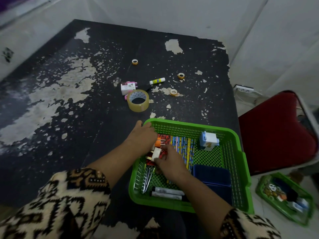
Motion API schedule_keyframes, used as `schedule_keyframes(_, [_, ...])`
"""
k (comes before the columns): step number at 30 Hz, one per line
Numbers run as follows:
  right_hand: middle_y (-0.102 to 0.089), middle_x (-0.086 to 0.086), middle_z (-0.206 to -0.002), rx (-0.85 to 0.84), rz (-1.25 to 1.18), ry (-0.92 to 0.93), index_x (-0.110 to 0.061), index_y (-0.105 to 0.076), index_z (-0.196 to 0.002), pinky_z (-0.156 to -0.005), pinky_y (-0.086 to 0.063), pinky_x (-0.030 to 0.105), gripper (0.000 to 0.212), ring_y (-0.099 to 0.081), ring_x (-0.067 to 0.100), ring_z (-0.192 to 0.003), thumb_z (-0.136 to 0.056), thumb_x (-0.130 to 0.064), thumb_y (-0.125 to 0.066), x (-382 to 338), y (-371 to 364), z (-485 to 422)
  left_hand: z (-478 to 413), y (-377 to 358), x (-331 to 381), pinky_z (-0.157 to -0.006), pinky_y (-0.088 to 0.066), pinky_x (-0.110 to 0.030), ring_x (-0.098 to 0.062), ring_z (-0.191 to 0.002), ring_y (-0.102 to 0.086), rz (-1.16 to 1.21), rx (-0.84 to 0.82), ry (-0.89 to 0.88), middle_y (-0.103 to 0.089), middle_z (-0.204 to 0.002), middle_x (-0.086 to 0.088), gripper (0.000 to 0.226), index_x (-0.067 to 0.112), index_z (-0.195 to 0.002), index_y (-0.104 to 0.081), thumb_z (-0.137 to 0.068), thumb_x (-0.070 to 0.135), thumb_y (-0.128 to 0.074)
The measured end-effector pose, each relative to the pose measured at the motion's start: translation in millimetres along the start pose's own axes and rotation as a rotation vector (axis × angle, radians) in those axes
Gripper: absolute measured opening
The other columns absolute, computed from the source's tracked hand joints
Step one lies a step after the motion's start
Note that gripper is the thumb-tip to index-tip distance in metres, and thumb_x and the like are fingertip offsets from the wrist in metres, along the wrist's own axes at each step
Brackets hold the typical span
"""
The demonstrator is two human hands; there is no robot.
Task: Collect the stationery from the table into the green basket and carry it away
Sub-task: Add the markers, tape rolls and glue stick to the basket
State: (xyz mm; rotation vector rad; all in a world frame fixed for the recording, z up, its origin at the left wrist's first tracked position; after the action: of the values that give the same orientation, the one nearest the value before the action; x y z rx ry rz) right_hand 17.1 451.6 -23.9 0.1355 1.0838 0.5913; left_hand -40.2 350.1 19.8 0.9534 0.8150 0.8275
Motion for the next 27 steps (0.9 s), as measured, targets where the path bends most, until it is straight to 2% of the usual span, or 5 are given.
schedule_keyframes(3, [-0.067,0.01,-0.094,0.034,-0.091,-0.031,-0.018,-0.046,-0.117,-0.048,-0.052,0.023,0.038,-0.067,0.019,-0.061,-0.088,-0.013,-0.07,2.8,-4.9,1.5,-9.0,-11.6,-3.3,-0.1,-0.04,-0.045,-0.026,-0.122,-0.048,0.115,-0.121,0.022,-0.058,-0.121,-0.006,0.023,0.015,-0.113,-0.063,-0.091,0.022,-0.061])
schedule_keyframes(7, [-0.069,0.007,-0.09,0.049,-0.085,-0.014,-0.014,-0.057,-0.119,-0.064,-0.06,0.04,0.034,-0.069,0.023,-0.071,-0.088,-0.013,-0.069,-1.5,-2.7,-1.7,-17.6,-18.9,-8.3,-0.079,-0.053,-0.033,-0.027,-0.095,-0.068,0.291,-0.285,0.064,-0.068,-0.096,-0.008,0.012,0.013,-0.094,-0.069,-0.09,0.02,-0.06])
schedule_keyframes(17, [-0.064,0.001,-0.082,0.331,0.209,0.304,-0.013,-0.065,-0.089,-0.069,-0.053,0.037,0.008,-0.059,0.017,-0.076,-0.091,-0.014,-0.058,-51.7,53.5,-23.0,15.8,11.3,-54.2,-0.074,-0.046,-0.019,0.001,-0.086,-0.055,0.887,0.444,0.081,-0.063,-0.101,0.009,0.016,0.019,-0.109,-0.068,-0.094,0.021,-0.062])
schedule_keyframes(22, [-0.056,0.001,-0.095,0.372,0.466,0.427,-0.017,-0.063,-0.095,-0.08,-0.045,0.035,0.012,-0.049,0.016,-0.091,-0.093,-0.025,-0.053,-90.5,62.1,-68.2,1.0,-8.7,-94.4,-0.069,-0.042,-0.009,0.004,-0.084,-0.06,1.117,0.502,0.269,-0.067,-0.093,0.011,0.007,0.021,-0.098,-0.07,-0.094,0.02,-0.064])
schedule_keyframes(27, [-0.066,0.008,-0.085,0.075,0.55,0.15,-0.011,-0.064,-0.089,-0.075,-0.055,0.041,0.031,-0.062,0.022,-0.077,-0.094,-0.038,-0.05,-91.0,52.7,-120.1,-26.8,-29.5,-146.4,-0.069,-0.042,-0.017,-0.007,-0.081,-0.062,1.094,0.522,0.463,-0.069,-0.095,0.0,0.007,0.015,-0.097,-0.069,-0.093,0.019,-0.065])
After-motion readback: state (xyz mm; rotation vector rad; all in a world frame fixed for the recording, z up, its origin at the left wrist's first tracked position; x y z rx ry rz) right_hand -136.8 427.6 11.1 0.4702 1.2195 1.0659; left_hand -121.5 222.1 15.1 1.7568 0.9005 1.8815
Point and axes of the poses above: each hand's wrist, its own z-axis away from the middle knuckle, its own y-axis out of the back of the hand, x = y × z, the point moved 7 cm from there along -z, towards the middle knuckle
